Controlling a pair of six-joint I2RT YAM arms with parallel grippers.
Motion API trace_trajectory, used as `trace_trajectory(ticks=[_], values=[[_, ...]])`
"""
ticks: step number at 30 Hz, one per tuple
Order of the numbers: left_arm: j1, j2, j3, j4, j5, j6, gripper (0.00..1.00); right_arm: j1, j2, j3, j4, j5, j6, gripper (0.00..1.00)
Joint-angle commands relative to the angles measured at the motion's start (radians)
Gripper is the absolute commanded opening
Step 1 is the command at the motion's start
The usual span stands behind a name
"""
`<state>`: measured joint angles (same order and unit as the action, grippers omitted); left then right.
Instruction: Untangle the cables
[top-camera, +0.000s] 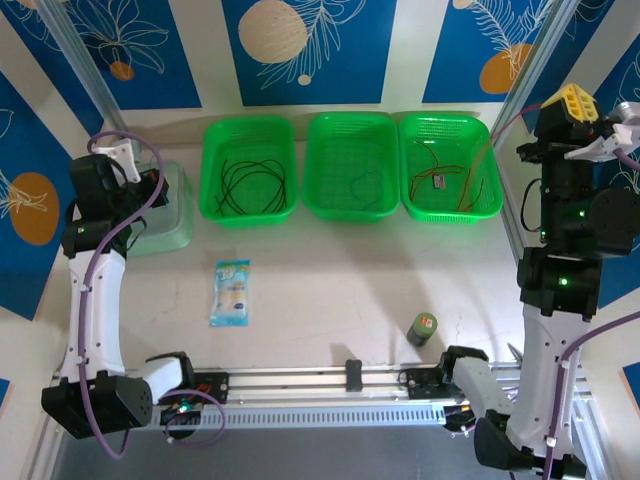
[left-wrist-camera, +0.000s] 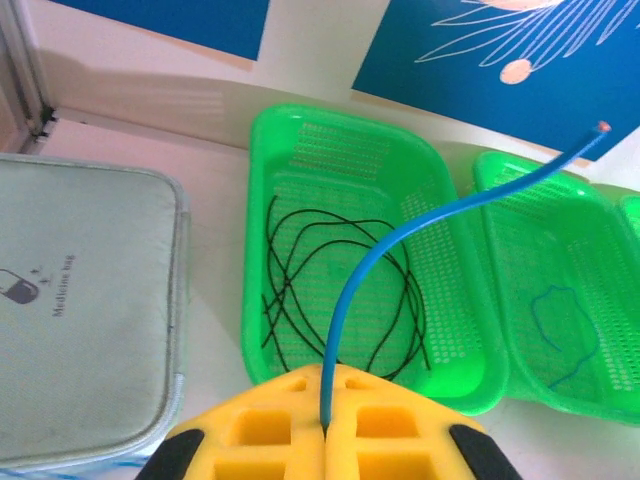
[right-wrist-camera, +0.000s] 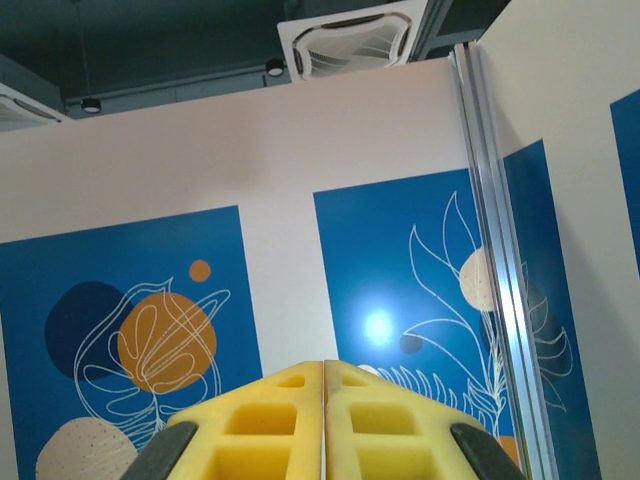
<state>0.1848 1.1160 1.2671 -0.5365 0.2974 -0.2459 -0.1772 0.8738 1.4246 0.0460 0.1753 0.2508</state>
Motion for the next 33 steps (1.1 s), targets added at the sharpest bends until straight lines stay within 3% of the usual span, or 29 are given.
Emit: trace_trajectory(ticks=[1, 11, 18, 26, 33], values=[[0.012, -0.017, 0.026, 0.074, 0.13, -0.086, 0.0, -0.005, 0.007, 0.028, 0.015, -0.018, 0.006, 0.0], [-0.005, -0.061, 0.116, 0.208, 0.246, -0.256, 0.0, -0.019, 0.033, 0.03, 0.003, -0.03, -0.023, 0.0], [-0.076, -0.078, 0.035, 0.353, 0.188, -0.324, 0.0, -0.025, 0.107, 0.103, 0.033, -0.108, 0.044, 0.0], [-0.218, 0.003, 0.063, 0.377, 0.129, -0.292, 0.0, -0.011, 0.307, 0.229, 0.0, -0.201, 0.109, 0.0], [-0.308, 0.07, 0.104, 0.392, 0.095, -0.272, 0.0, -0.013, 0.425, 0.316, 0.004, -0.168, 0.021, 0.0]])
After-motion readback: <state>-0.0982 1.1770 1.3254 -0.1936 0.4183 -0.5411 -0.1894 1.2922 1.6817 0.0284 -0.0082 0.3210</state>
